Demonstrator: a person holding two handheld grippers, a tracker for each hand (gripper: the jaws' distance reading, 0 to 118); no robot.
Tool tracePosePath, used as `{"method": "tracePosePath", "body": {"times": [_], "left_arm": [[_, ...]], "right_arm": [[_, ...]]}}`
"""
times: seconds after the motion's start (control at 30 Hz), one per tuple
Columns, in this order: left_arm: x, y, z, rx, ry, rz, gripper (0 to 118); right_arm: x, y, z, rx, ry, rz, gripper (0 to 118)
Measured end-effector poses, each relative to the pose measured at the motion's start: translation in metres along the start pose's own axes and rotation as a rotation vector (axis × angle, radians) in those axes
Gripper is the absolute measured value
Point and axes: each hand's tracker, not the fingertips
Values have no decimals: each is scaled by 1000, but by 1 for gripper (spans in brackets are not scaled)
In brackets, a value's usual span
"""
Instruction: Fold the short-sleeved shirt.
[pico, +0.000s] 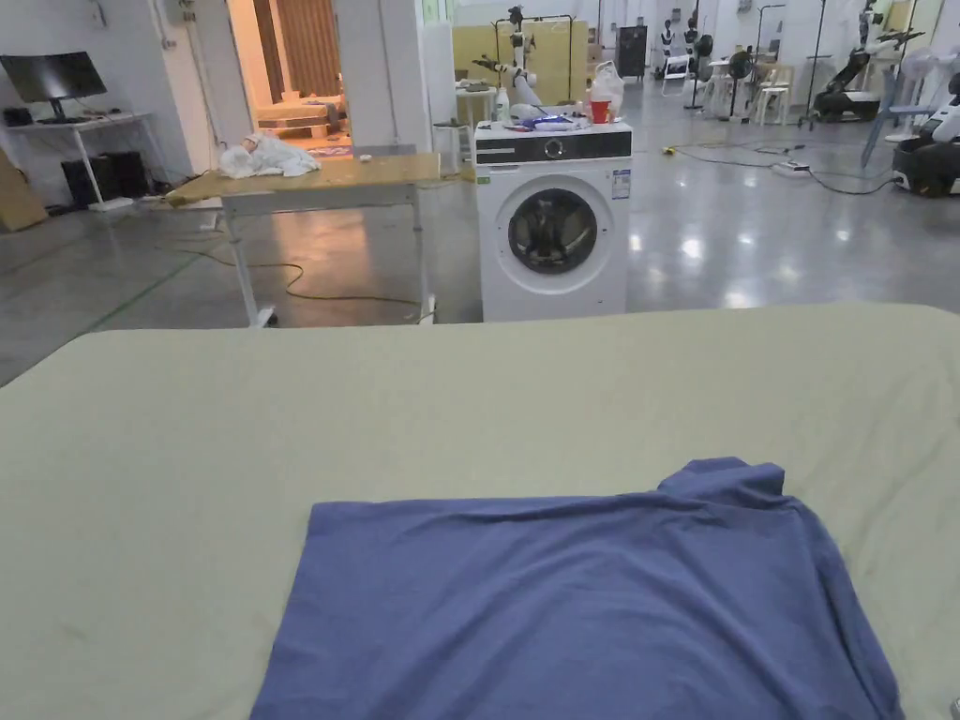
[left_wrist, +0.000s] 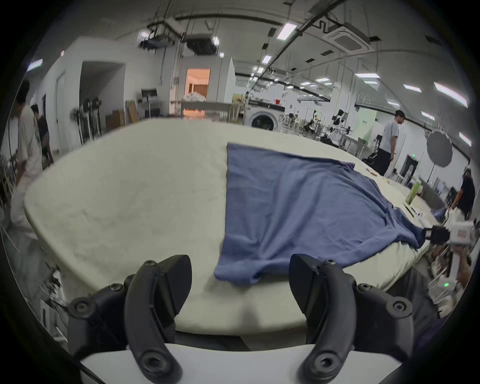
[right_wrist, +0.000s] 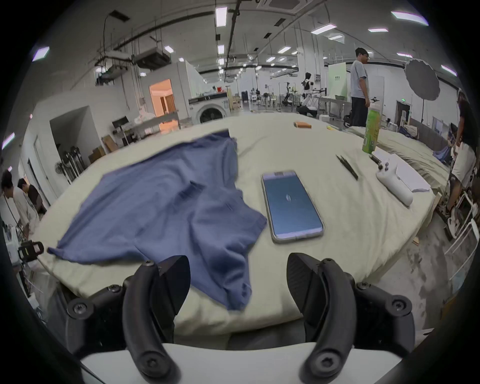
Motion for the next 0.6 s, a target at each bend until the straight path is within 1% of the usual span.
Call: {"method": "tracePosePath", "body": {"times": [0.1, 0.17, 0.23, 0.3, 0.33, 0.37, 0.4, 0.47, 0.53, 0.6], "left_arm": [[22, 25, 27, 168, 60, -72, 80], [39, 44, 47, 302, 70, -67, 81], [56, 62, 68, 421, 70, -51, 82], [70, 74, 81, 497, 82, -45, 82], [75, 78, 85, 522, 85, -53, 83], [79, 81, 89, 536, 85, -59, 83], [85, 84, 92, 544, 88, -68, 83], [92, 87, 95, 558, 82, -107, 83], [99, 90, 97, 562, 85, -131, 83], [101, 91, 98, 566, 66, -141, 82]], "right_arm": [[-13, 22, 17, 96, 39, -10, 80], [-24, 36, 29, 179, 73, -18, 81], [-33, 47, 39, 275, 143, -68, 86], [-41, 54, 39, 321, 211, -144, 92], [-44, 56, 39, 332, 248, -183, 104], [-46, 57, 38, 331, 280, -219, 111], [-48, 58, 38, 321, 299, -236, 114], [-58, 62, 42, 337, 288, -215, 113], [-69, 69, 46, 375, 297, -173, 112], [-80, 75, 51, 346, 294, -100, 112]]}}
